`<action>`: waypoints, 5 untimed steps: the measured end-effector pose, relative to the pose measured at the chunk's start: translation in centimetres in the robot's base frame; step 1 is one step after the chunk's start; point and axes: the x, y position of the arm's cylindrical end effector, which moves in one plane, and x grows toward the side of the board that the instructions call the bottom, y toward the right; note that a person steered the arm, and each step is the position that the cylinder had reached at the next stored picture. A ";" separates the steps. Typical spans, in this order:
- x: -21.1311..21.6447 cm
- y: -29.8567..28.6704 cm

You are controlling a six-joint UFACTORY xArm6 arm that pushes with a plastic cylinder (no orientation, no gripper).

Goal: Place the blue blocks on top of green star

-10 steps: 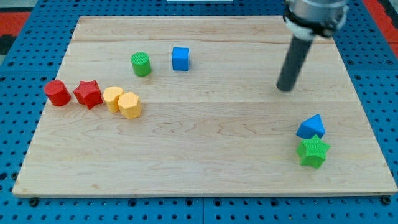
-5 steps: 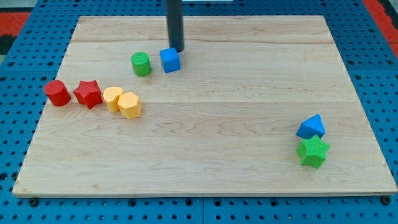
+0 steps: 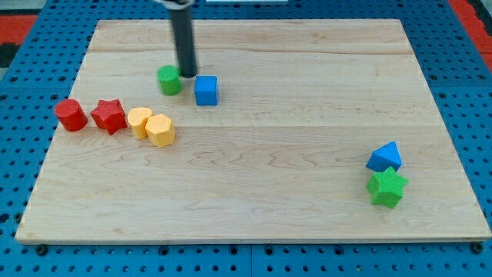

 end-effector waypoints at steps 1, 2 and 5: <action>5.9 5.1; 5.2 10.4; 0.9 15.9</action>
